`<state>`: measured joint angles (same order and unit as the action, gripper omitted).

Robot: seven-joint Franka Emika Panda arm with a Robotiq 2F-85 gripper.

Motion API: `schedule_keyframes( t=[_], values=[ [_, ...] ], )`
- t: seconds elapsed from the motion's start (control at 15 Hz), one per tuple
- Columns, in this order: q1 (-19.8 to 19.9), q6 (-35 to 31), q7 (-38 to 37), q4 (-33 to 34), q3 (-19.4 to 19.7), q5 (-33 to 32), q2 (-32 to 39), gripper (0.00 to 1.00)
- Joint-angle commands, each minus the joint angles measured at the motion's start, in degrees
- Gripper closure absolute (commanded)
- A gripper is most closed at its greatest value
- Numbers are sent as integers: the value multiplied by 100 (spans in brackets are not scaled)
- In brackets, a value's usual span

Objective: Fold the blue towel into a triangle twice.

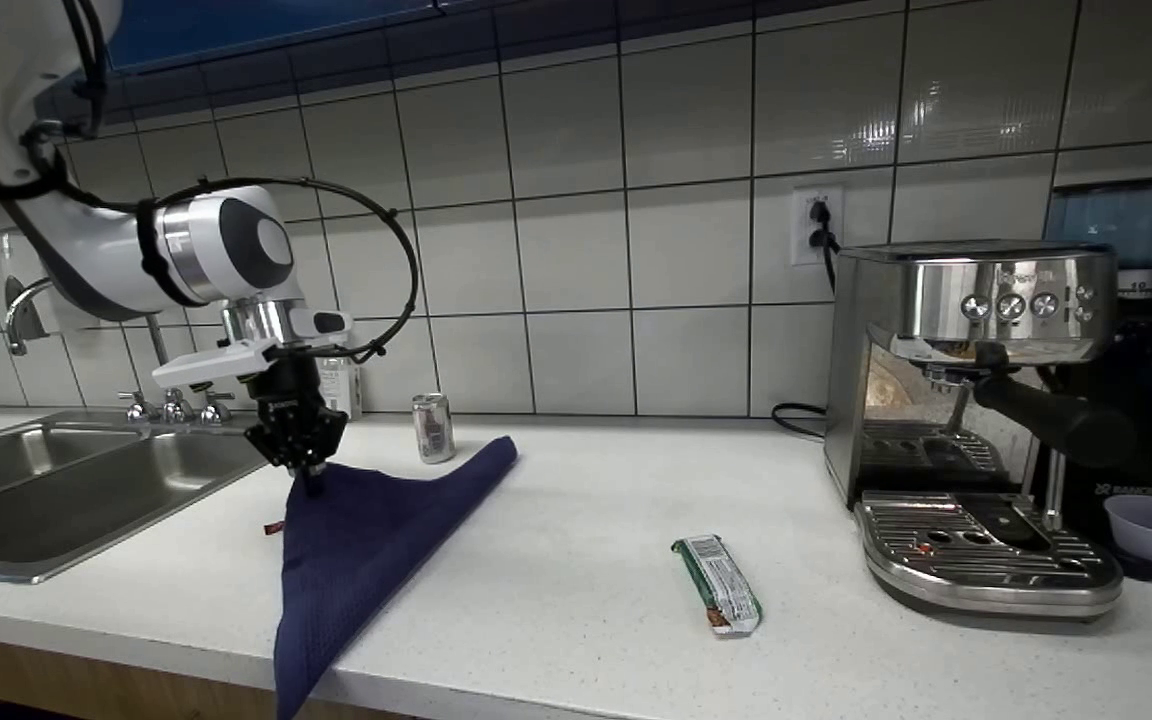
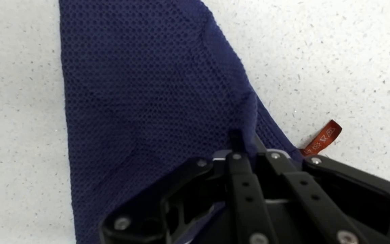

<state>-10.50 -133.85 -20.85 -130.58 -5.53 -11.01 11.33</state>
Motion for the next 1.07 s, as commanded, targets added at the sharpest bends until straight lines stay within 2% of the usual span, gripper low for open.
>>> schedule_keyframes(
  t=[0.0,1.0],
  values=[
    [-23,238,132,205,-27,112,91,98],
    [-80,302,128,492,-18,140,376,98]
  ],
)
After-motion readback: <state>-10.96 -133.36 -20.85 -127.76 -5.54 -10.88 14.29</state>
